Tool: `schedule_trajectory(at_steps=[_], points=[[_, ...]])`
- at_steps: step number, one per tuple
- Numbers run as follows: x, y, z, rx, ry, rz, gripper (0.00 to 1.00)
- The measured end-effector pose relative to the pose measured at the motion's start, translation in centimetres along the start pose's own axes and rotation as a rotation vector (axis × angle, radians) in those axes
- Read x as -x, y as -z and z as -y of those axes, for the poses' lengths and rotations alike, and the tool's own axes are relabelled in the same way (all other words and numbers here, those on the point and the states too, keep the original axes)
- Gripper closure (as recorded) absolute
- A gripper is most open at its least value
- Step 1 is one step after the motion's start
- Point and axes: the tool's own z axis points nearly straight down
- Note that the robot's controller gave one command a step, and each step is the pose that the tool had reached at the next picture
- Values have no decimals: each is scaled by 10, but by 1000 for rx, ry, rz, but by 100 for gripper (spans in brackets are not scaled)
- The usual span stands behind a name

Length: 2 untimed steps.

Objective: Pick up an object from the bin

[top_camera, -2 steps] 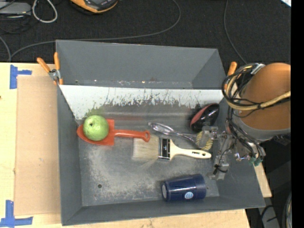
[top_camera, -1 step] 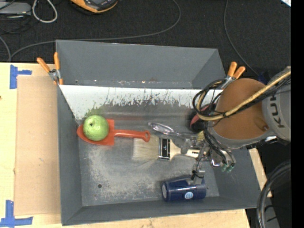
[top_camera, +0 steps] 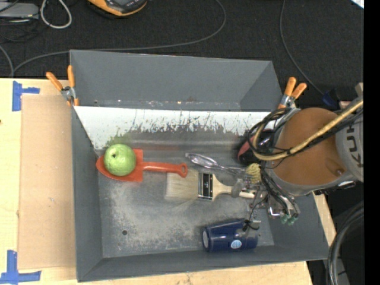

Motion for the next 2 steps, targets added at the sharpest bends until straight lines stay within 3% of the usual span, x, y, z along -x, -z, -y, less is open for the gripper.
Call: schedule_trajectory(at_steps=[1,2], points=[[-8,-62,-14,6,132,-24,0],[28,-64,-40,0,-4,3,100]])
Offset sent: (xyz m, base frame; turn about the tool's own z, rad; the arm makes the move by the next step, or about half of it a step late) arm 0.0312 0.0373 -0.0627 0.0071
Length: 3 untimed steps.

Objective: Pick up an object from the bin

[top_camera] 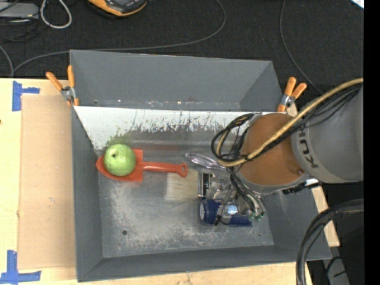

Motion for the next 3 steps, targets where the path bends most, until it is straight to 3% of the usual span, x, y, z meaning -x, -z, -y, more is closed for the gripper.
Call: schedule_trajectory(at_steps=[1,2,3], points=[[0,0,0,0,0,0,100],[-25,-27,3,1,-65,3,100],[-16,50,6,0,-38,-5,100]])
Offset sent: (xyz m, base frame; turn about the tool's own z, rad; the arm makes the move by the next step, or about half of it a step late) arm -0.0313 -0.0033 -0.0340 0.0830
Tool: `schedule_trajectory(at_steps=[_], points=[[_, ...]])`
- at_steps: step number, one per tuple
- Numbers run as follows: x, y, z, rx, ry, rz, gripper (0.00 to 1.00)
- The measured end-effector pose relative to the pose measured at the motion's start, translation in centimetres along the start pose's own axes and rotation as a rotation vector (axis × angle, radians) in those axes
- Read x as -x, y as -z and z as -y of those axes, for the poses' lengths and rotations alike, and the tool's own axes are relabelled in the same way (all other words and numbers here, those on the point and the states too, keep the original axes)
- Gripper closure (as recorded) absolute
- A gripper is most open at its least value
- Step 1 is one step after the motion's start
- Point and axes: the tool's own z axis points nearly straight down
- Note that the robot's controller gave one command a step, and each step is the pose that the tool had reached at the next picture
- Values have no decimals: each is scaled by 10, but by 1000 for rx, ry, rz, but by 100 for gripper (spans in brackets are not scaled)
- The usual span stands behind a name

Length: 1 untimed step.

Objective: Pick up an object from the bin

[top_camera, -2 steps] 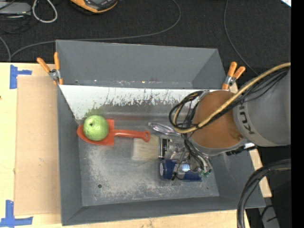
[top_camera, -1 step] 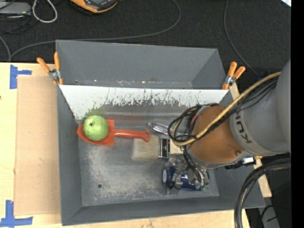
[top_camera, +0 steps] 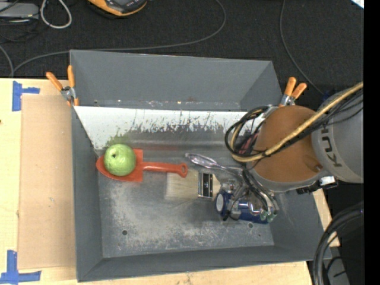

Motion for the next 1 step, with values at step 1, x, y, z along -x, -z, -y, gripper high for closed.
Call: schedule_trajectory(at_steps=[1], points=[[8,43,-11,0,-12,-7,100]])
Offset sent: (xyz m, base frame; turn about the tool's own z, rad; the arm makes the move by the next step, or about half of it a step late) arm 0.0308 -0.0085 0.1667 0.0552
